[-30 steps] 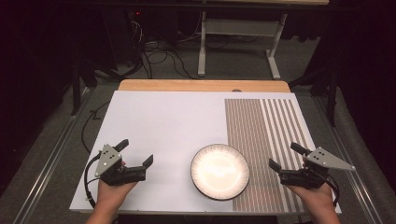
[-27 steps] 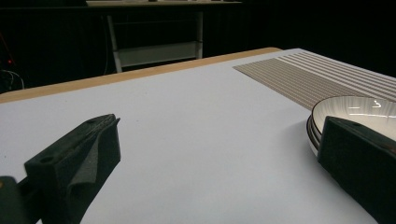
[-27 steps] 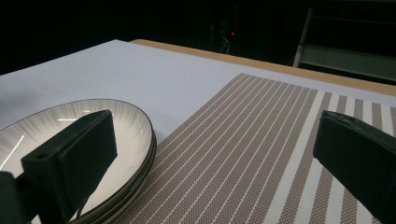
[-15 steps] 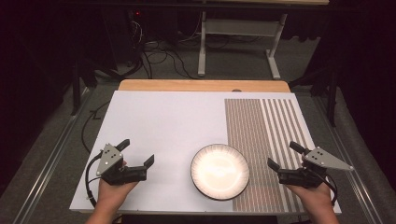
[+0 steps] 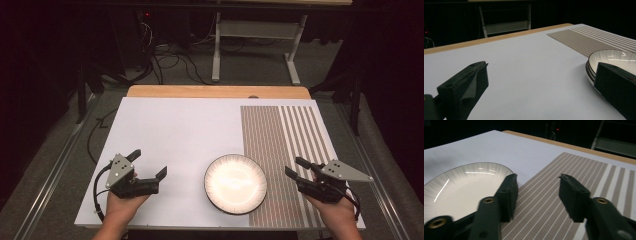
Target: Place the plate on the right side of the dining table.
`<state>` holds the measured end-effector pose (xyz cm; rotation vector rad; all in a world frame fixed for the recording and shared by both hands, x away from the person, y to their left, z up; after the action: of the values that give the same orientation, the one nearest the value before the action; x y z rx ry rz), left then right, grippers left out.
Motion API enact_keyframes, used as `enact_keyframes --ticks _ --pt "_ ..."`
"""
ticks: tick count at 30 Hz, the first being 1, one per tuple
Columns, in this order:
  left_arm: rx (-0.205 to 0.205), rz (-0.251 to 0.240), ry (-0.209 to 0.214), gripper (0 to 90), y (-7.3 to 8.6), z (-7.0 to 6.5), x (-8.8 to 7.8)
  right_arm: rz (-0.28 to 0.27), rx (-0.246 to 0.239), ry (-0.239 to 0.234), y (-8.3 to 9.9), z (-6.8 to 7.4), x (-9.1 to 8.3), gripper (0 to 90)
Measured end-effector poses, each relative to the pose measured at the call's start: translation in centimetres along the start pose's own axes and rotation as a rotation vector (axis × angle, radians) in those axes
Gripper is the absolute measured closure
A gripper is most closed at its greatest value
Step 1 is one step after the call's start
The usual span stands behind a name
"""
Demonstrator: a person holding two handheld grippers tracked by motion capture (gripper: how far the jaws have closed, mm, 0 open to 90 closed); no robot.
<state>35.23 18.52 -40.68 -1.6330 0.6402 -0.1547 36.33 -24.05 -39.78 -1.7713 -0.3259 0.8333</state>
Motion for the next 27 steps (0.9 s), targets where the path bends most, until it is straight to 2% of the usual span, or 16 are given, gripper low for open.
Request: enact_keyframes --ticks 5,8,9,13,17,27 --pt "0.0 -0.005 0.0 0.1 -0.1 -0.1 -0.1 0.022 -0.01 -0.062 0.1 1.1 0.5 70.2" --pt "-0.005 -0.008 0.002 0.1 -0.2 -0.1 -0.1 0.031 -0.016 -0.082 0.2 1.4 0.9 74.0" --pt "-0.002 -0.005 0.002 0.1 -0.1 -0.1 -0.1 0.054 -0.015 -0.106 0.5 1.7 1.3 80.5" --pt "0.002 0.0 0.007 0.1 -0.1 -0.3 -0.1 0.086 -0.032 -0.133 0.9 2.3 1.8 90.0" --pt "0.001 -0.001 0.008 0.1 -0.1 -0.3 0.0 0.125 -0.034 -0.169 1.2 3.0 2.3 90.0" --pt "-0.005 -0.001 0.009 0.1 0.0 -0.3 0.0 0.209 -0.1 -0.221 2.1 4.8 3.3 90.0"
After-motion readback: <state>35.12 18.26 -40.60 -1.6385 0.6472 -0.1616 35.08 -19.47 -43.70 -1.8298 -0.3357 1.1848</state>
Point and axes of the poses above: each handheld gripper's, and its own axes: x roughly forward along the jaws, y roughly out of its underside, z roughly to its left, the point moved 8 cm from there along x, roughly forward along the jaws, and after that the axes turned 9 degrees about -x, right-handed, at the moved point
